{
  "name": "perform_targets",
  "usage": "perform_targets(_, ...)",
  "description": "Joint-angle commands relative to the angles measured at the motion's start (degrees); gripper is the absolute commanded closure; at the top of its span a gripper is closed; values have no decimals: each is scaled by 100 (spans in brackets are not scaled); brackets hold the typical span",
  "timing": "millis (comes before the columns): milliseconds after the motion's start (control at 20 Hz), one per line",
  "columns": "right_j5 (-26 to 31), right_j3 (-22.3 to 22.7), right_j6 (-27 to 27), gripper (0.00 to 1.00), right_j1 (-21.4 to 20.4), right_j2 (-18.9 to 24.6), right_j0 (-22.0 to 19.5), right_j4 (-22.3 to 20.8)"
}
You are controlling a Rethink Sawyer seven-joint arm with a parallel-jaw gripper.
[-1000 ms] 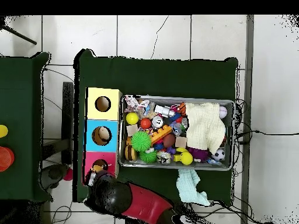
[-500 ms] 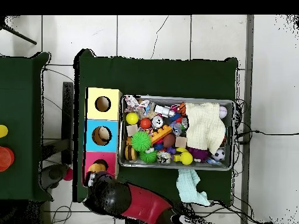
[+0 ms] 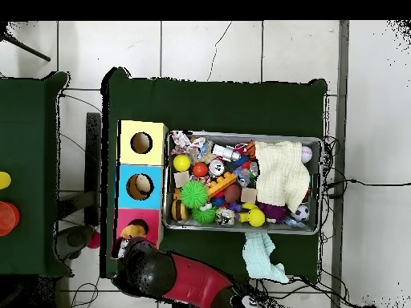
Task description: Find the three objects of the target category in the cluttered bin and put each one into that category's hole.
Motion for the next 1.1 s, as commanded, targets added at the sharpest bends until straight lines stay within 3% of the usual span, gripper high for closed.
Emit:
perform_targets(50, 54, -842, 1016, 0, 5, -451, 131, 0)
perform_targets(600, 259, -959, 924, 0, 38, -766, 332, -32)
perform_targets(650, 242, -946, 979, 100, 36, -737, 309, -35)
perform_targets(1100, 430, -1091, 866, 100, 20, -912, 450, -87)
